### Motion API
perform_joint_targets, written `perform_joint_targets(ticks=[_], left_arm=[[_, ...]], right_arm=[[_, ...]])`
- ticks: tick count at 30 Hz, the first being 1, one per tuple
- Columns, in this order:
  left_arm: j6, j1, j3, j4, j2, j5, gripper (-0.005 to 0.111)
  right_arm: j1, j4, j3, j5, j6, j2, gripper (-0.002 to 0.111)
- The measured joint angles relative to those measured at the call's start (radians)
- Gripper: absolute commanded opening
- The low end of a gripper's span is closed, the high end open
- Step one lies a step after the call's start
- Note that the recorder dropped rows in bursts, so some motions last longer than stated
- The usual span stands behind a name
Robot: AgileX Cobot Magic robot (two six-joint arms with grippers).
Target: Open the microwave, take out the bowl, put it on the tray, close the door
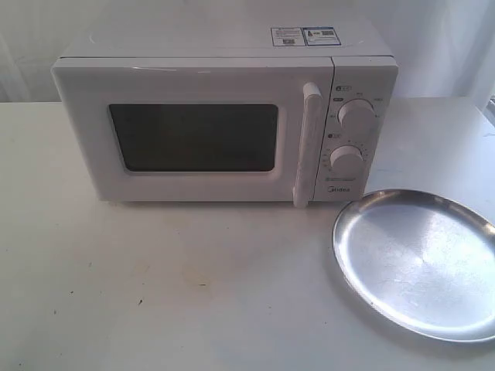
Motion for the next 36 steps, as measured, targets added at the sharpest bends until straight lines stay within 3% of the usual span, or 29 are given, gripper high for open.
perform_joint_targets(ticks=[4, 9, 15, 19, 22, 25, 26, 27, 28, 30, 32, 36], left_arm=[[0.0, 0.0, 0.0, 0.0, 0.0, 0.0, 0.0], [0.0, 0.0, 0.0, 0.0, 0.0, 0.0, 0.0], [0.0, 0.0, 0.0, 0.0, 0.0, 0.0, 0.0], [0.0, 0.0, 0.0, 0.0, 0.0, 0.0, 0.0], [0.0, 0.0, 0.0, 0.0, 0.0, 0.0, 0.0], [0.0, 0.0, 0.0, 0.0, 0.0, 0.0, 0.0], [0.0, 0.0, 0.0, 0.0, 0.0, 0.0, 0.0], [0.0, 0.0, 0.0, 0.0, 0.0, 0.0, 0.0], [0.0, 0.0, 0.0, 0.0, 0.0, 0.0, 0.0], [0.0, 0.0, 0.0, 0.0, 0.0, 0.0, 0.0], [0.0, 0.0, 0.0, 0.0, 0.0, 0.0, 0.0], [0.0, 0.0, 0.0, 0.0, 0.0, 0.0, 0.0]], right_arm=[[0.0, 0.005, 0.0, -0.2, 0.027, 0.0, 0.0], [0.0, 0.031, 0.003, -0.537, 0.229, -0.002, 0.0], [0.0, 0.05, -0.015, -1.092, 0.085, 0.036, 0.0], [0.0, 0.141, -0.129, -1.157, 0.055, 0.216, 0.0], [0.0, 0.073, -0.269, -1.114, 0.095, 0.405, 0.0], [0.0, -0.218, -0.426, -1.007, 0.268, 0.63, 0.0], [0.0, -0.548, -0.522, -0.97, 0.455, 0.763, 0.0], [0.0, -0.726, -0.568, -0.971, 0.59, 0.835, 0.0], [0.0, -1.012, -0.638, -1.018, 0.753, 0.962, 0.0], [0.0, -1.355, -0.724, -1.202, 0.981, 1.164, 0.0], [0.0, -1.553, -0.798, -1.386, 1.075, 1.315, 0.0], [-0.016, -1.693, -0.837, -1.438, 1.121, 1.482, 0.0]])
